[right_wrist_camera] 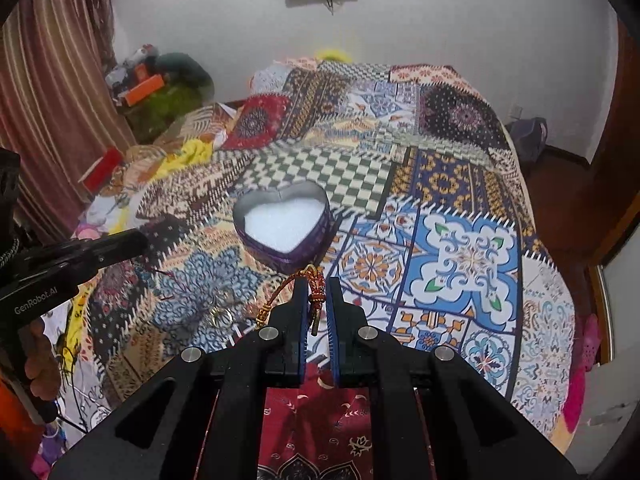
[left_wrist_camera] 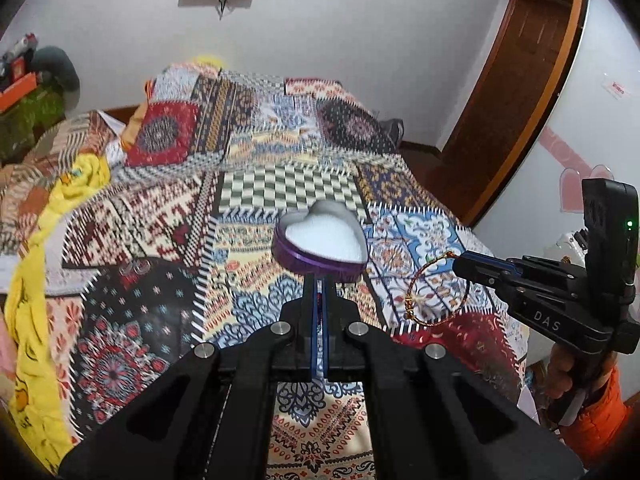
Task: Organize jewelry
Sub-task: 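Close the right gripper on the beaded bracelet and lift it, then carry the bracelet over the heart tin and open the right gripper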
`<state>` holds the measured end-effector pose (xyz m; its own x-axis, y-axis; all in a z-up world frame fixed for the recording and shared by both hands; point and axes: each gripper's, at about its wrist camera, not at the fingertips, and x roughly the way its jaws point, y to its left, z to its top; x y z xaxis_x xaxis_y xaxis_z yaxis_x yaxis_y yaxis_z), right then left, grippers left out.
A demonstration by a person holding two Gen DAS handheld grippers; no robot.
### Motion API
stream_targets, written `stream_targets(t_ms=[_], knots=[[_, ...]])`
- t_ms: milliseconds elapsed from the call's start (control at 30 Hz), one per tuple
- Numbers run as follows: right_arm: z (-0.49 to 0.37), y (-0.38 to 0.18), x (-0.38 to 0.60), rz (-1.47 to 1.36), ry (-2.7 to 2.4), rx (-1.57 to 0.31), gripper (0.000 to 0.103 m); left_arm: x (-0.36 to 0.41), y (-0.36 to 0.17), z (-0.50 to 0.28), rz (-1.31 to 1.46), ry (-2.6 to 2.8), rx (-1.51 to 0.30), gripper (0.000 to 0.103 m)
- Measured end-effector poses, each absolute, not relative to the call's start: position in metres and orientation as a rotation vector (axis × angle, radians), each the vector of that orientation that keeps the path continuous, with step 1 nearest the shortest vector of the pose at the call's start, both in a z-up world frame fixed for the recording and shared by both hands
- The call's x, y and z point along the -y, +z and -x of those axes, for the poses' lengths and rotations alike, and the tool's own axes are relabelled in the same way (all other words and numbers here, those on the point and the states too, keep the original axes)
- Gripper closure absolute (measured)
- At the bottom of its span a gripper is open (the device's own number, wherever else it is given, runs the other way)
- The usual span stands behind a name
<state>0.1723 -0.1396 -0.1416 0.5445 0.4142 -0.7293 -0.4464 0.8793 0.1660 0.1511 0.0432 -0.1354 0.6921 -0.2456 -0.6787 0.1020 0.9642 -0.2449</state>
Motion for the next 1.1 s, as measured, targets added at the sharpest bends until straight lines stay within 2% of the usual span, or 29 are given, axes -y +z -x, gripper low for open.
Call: stream_targets(t_ms=[567, 1100], knots=[[-0.182, -0.106, 0.14, -0.003, 0.502, -0.747, 0.095, -0.039, -0.082, -0.167, 0.137, -0.194, -0.626, 0.103], [-0.218, -0.117, 0.125, -0.006, 0.526, -0.754, 0.095, -0.033, -0.096, -0.22, 0.126, -0.224, -0.635, 0.103]])
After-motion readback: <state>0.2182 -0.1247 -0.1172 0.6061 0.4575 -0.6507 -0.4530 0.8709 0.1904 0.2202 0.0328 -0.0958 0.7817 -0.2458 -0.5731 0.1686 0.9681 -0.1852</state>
